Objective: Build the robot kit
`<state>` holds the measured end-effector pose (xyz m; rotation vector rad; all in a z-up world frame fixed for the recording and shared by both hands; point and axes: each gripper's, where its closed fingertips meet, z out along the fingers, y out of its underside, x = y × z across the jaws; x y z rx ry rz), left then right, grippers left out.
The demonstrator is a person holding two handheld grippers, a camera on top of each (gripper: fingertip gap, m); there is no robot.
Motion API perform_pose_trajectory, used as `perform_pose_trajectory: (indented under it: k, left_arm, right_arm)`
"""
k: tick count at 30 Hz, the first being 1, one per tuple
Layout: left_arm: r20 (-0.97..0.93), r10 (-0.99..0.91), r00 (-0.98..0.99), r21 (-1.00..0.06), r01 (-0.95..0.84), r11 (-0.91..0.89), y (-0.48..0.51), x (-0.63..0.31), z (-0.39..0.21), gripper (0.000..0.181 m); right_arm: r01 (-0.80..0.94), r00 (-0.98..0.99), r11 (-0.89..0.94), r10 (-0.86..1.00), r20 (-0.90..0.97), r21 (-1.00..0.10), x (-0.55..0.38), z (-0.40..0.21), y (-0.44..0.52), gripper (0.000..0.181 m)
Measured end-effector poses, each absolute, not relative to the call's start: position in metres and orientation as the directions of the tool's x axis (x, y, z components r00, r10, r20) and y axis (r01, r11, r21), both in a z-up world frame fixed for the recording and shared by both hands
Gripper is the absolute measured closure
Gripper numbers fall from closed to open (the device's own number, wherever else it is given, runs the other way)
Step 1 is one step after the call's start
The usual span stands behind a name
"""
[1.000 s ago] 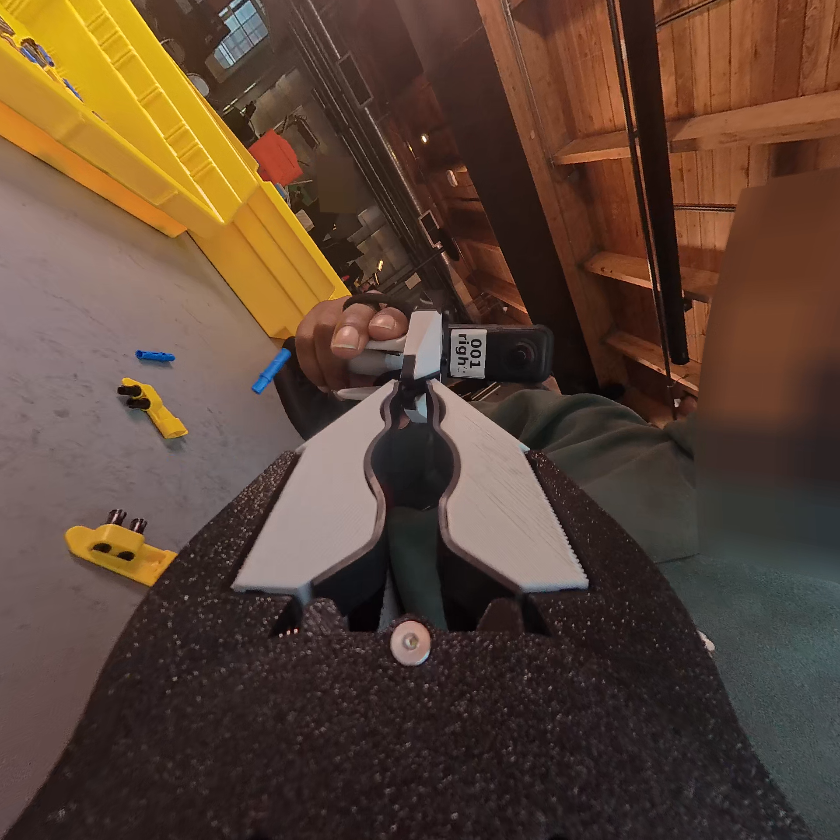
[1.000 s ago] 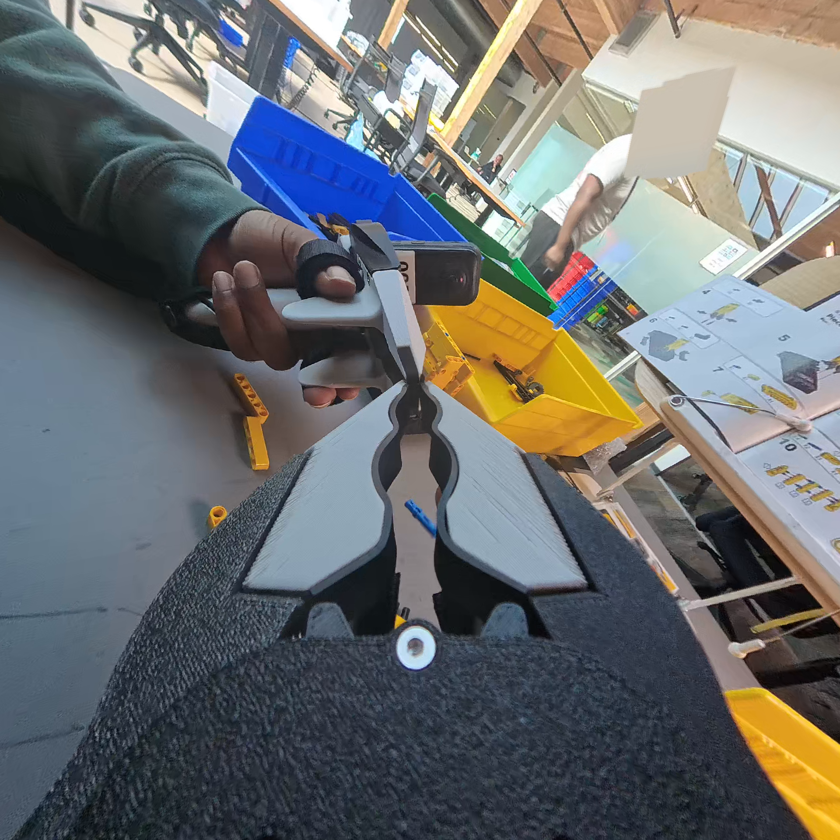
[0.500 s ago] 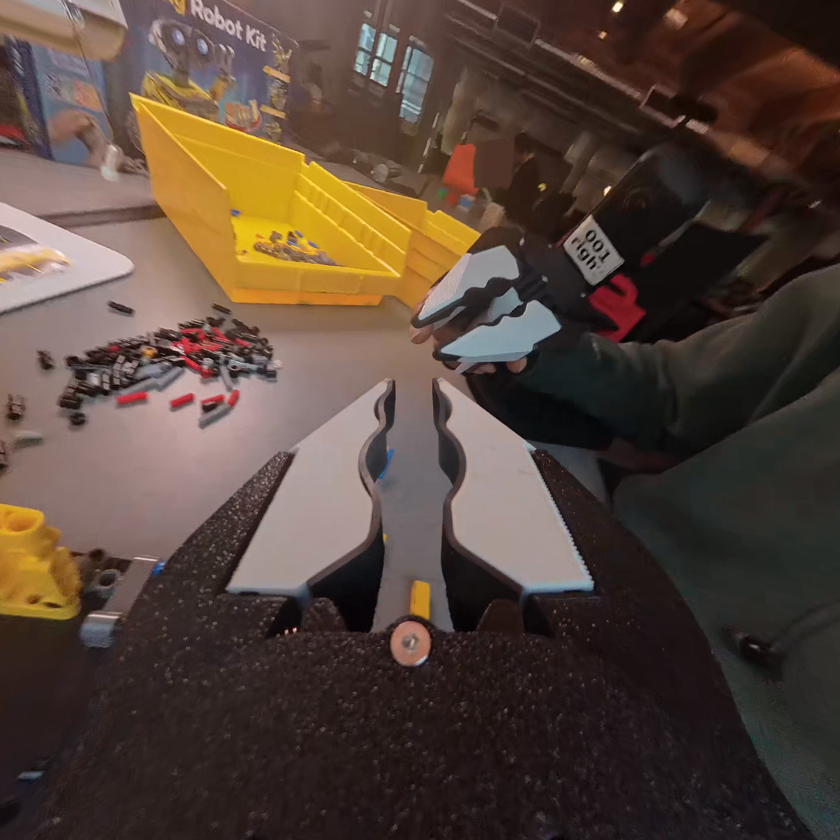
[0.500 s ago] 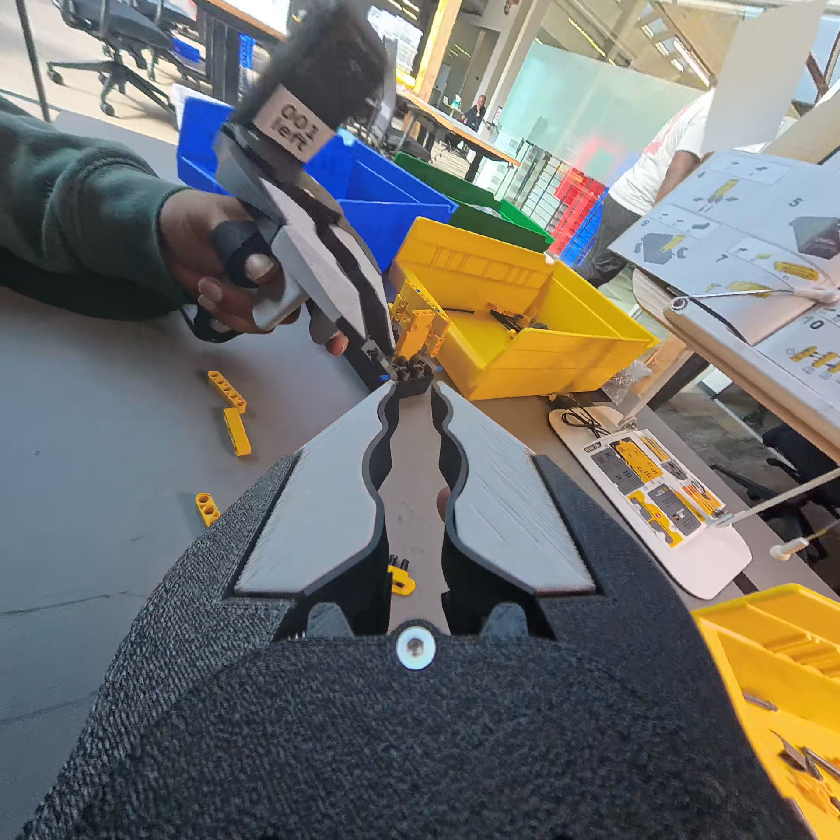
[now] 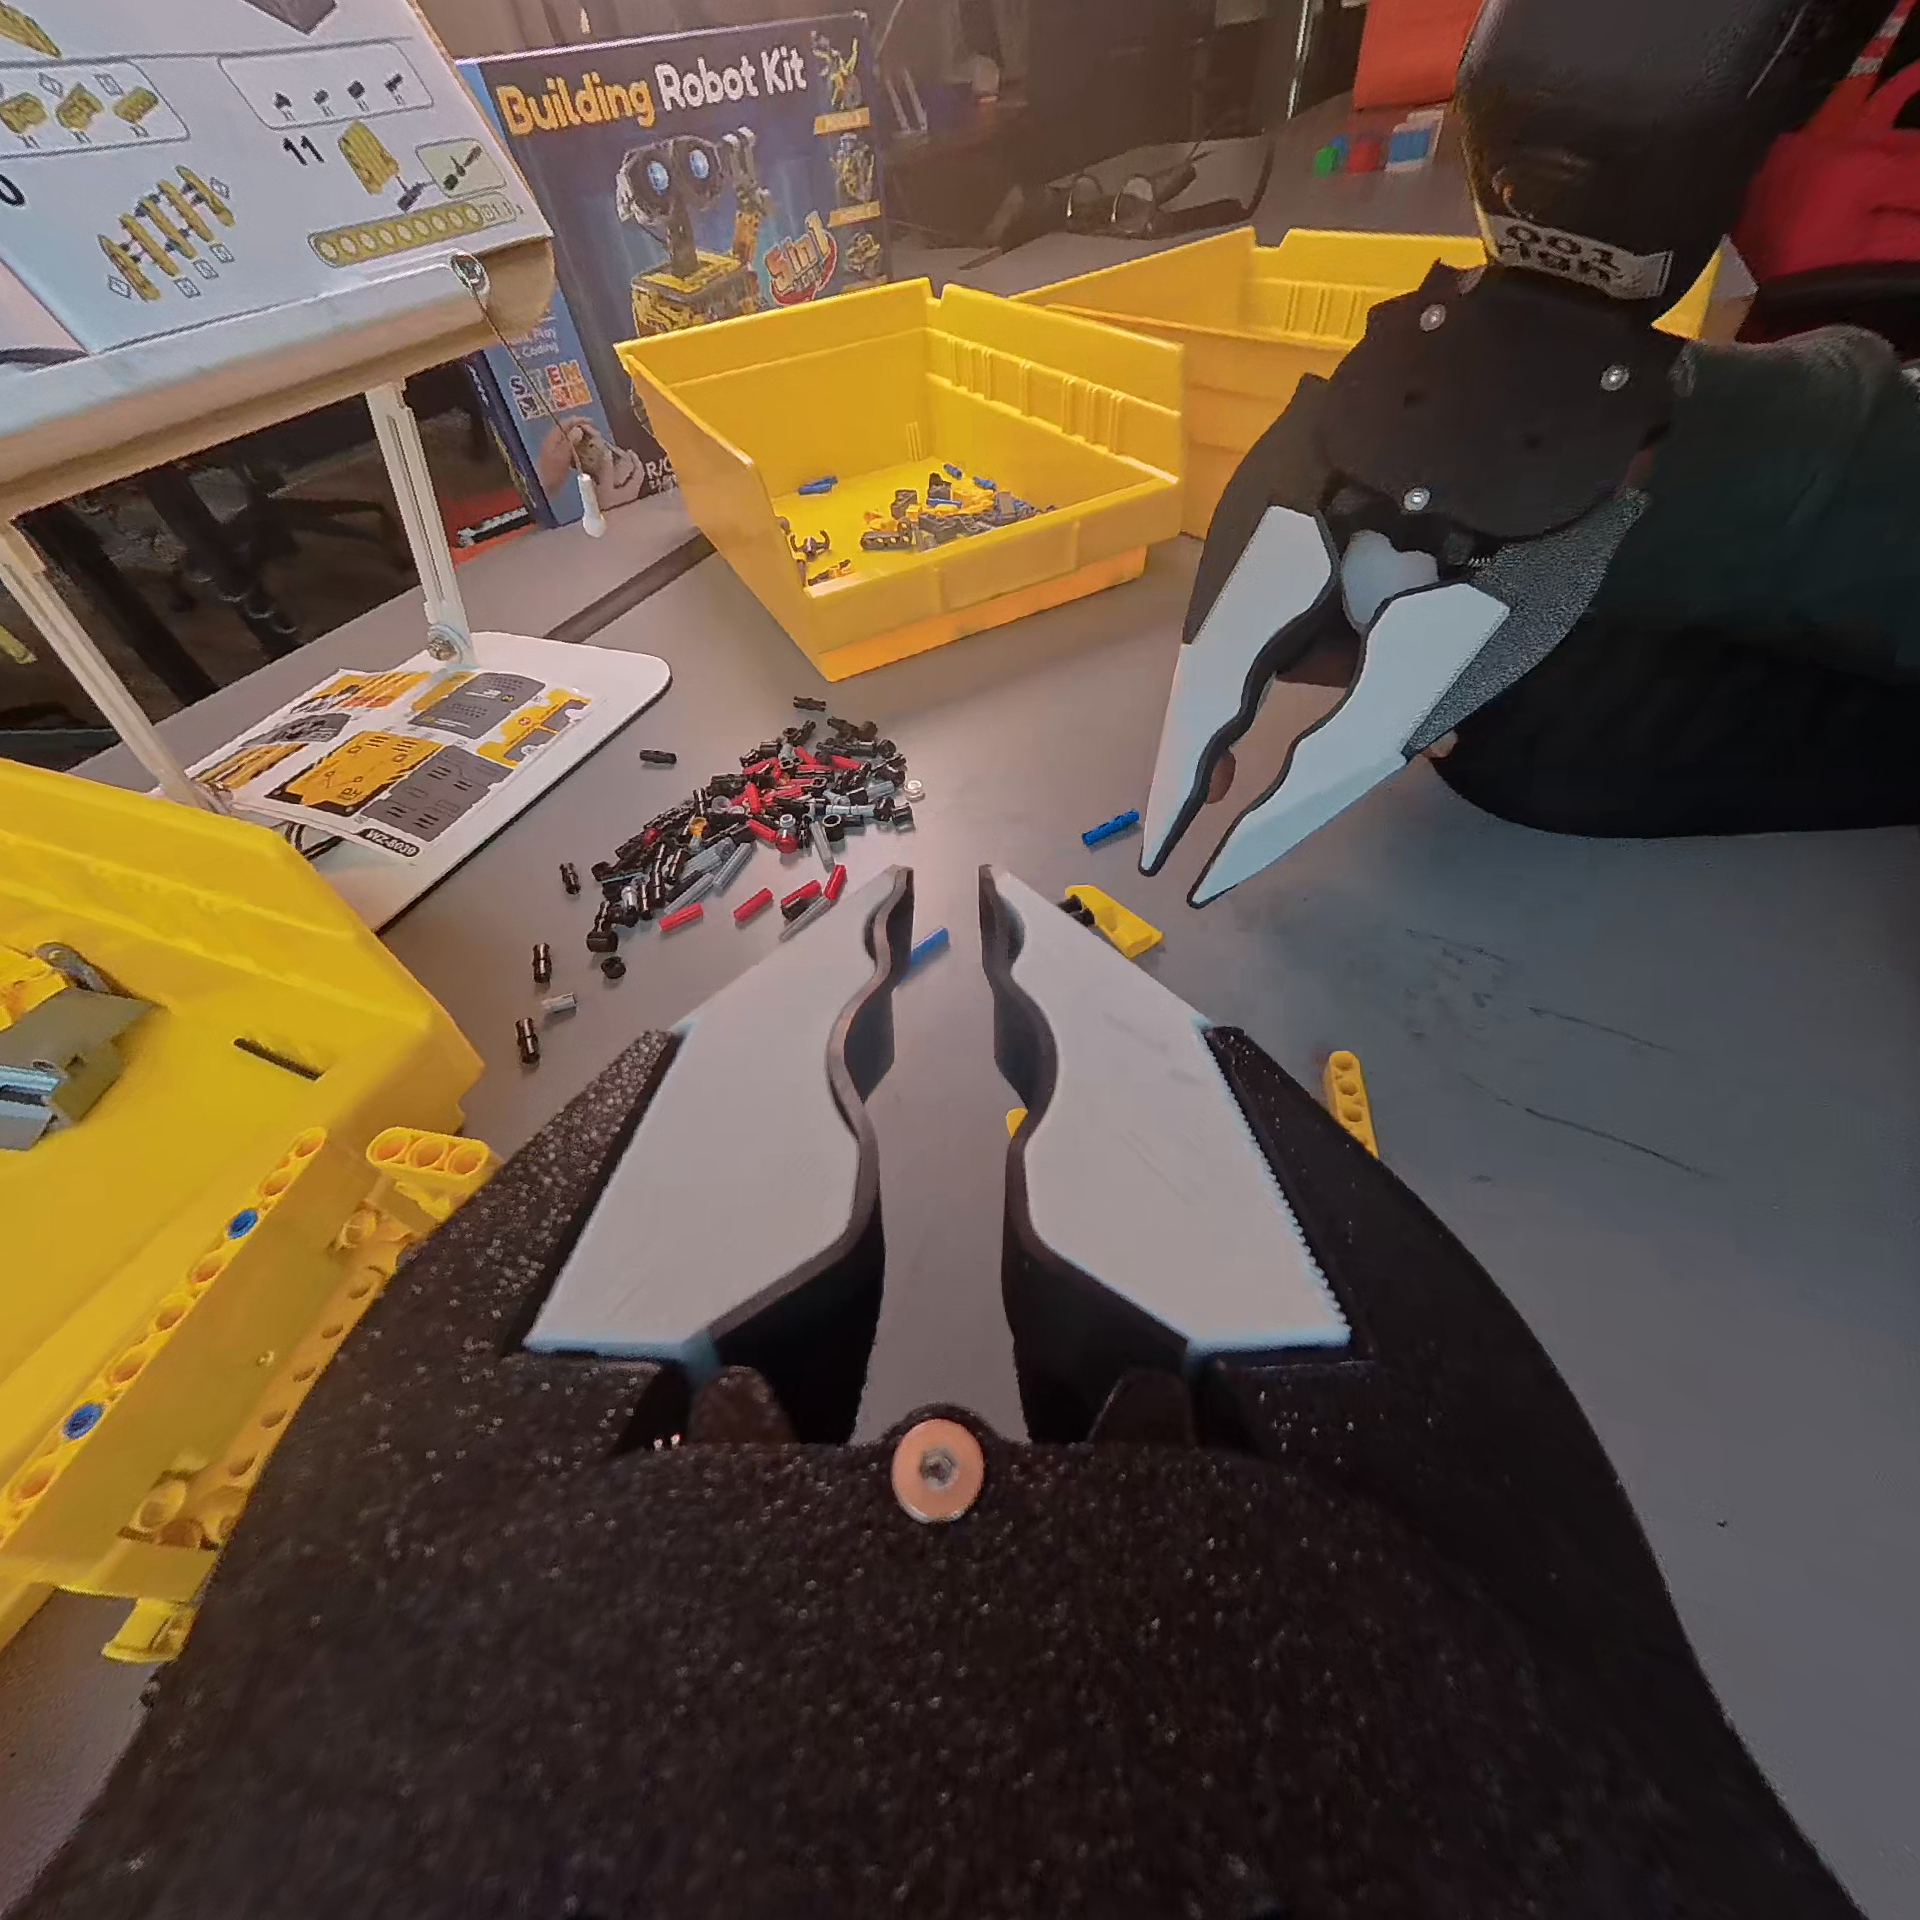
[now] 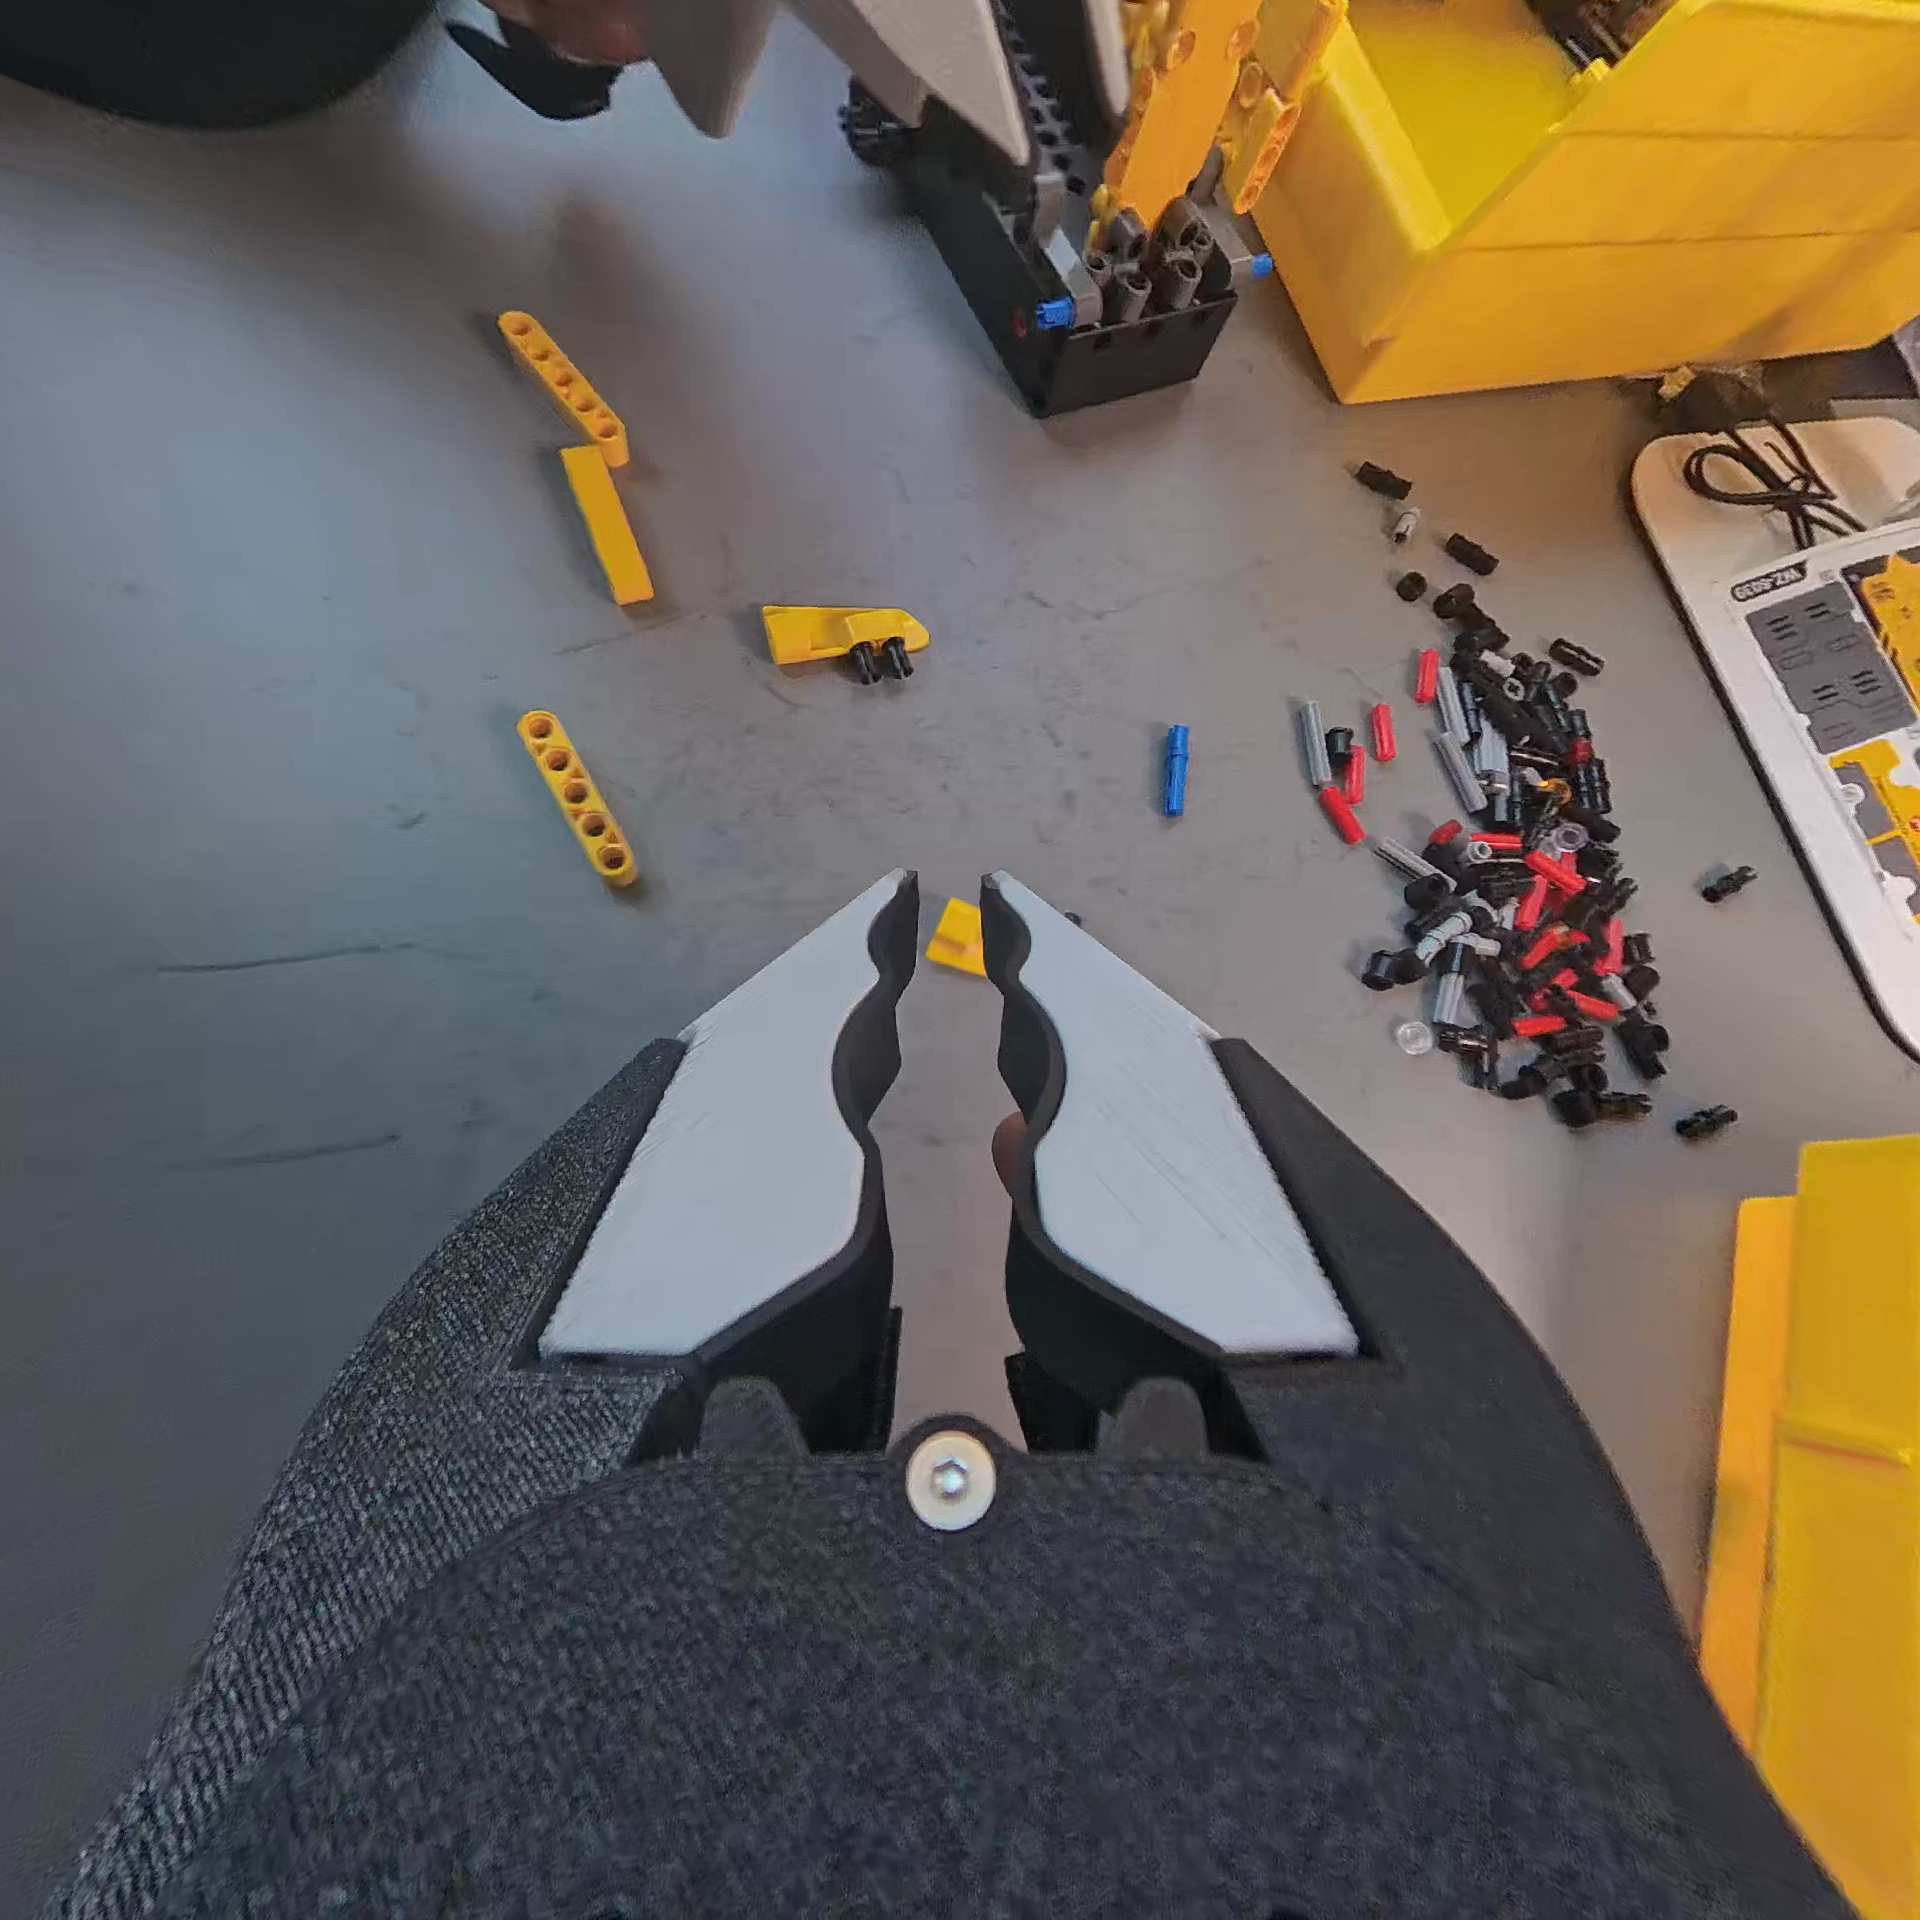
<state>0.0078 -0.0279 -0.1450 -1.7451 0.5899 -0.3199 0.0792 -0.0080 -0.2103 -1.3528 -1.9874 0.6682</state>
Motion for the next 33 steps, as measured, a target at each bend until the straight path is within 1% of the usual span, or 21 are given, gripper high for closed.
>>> perform_pose_trajectory:
  k: [4, 8, 10, 12, 13, 18, 21, 23, 25, 27, 29, 31, 33]
  left_arm:
    - [-0.074, -0.540, 0.838, -0.955, -0.216, -0.204, -0.024, 0.005, -0.155, 0.171]
    - [-0.071, -0.543, 0.837, -0.951, -0.221, -0.217, -0.024, 0.005, -0.158, 0.172]
    - [-0.079, -0.544, 0.836, -0.950, -0.228, -0.214, -0.024, 0.005, -0.159, 0.173]
    - [-0.078, -0.548, 0.833, -0.949, -0.230, -0.214, -0.025, 0.006, -0.159, 0.173]
    - [-0.075, -0.551, 0.831, -0.950, -0.227, -0.214, -0.025, 0.006, -0.158, 0.174]
    - [-0.066, -0.570, 0.819, -0.949, -0.228, -0.217, -0.027, 0.012, -0.160, 0.174]
    - [-0.066, -0.576, 0.815, -0.947, -0.233, -0.221, -0.027, 0.014, -0.161, 0.174]
    - [-0.030, -0.576, 0.817, -0.949, -0.205, -0.241, -0.027, 0.014, -0.162, 0.173]
    - [0.059, -0.571, 0.819, -0.956, -0.120, -0.270, -0.025, 0.012, -0.160, 0.172]
    - [0.207, -0.562, 0.801, -0.953, 0.036, -0.300, -0.024, 0.009, -0.150, 0.169]
    - [0.353, -0.575, 0.738, -0.930, 0.209, -0.302, -0.024, 0.006, -0.134, 0.164]
    - [0.434, -0.606, 0.667, -0.901, 0.337, -0.274, -0.027, 0.004, -0.115, 0.165]
    - [0.448, -0.669, 0.594, -0.883, 0.413, -0.225, -0.036, 0.007, -0.095, 0.171]
  right_arm:
    - [0.679, -0.161, 0.251, 0.968, 0.194, -0.690, 0.052, -0.208, 0.026, 0.168]
    - [0.770, -0.052, 0.152, 0.983, 0.177, -0.619, 0.031, -0.223, 0.068, 0.162]
    - [0.800, -0.040, 0.094, 0.994, 0.104, -0.593, 0.027, -0.233, 0.070, 0.163]
    - [0.812, -0.026, 0.084, 0.994, 0.109, -0.577, 0.026, -0.240, 0.073, 0.166]
    - [0.815, -0.008, 0.065, 0.995, 0.101, -0.575, 0.026, -0.240, 0.073, 0.170]
    - [0.810, 0.027, 0.006, 0.998, 0.048, -0.586, 0.026, -0.241, 0.074, 0.173]
    - [0.803, 0.006, 0.024, 0.999, 0.048, -0.596, 0.024, -0.241, 0.072, 0.177]
    - [0.784, -0.038, 0.077, 0.996, 0.076, -0.616, 0.022, -0.238, 0.070, 0.177]
    - [0.683, -0.114, 0.145, 0.989, 0.092, -0.716, 0.013, -0.218, 0.054, 0.177]
    - [0.524, -0.174, 0.213, 0.975, 0.140, -0.825, 0.007, -0.182, 0.034, 0.177]
    - [0.348, -0.222, 0.204, 0.966, 0.131, -0.915, 0.007, -0.144, 0.008, 0.177]
    - [0.185, -0.242, 0.157, 0.964, 0.110, -0.970, 0.009, -0.113, -0.015, 0.177]
    - [0.103, -0.248, 0.140, 0.962, 0.111, -0.985, 0.012, -0.097, -0.029, 0.177]
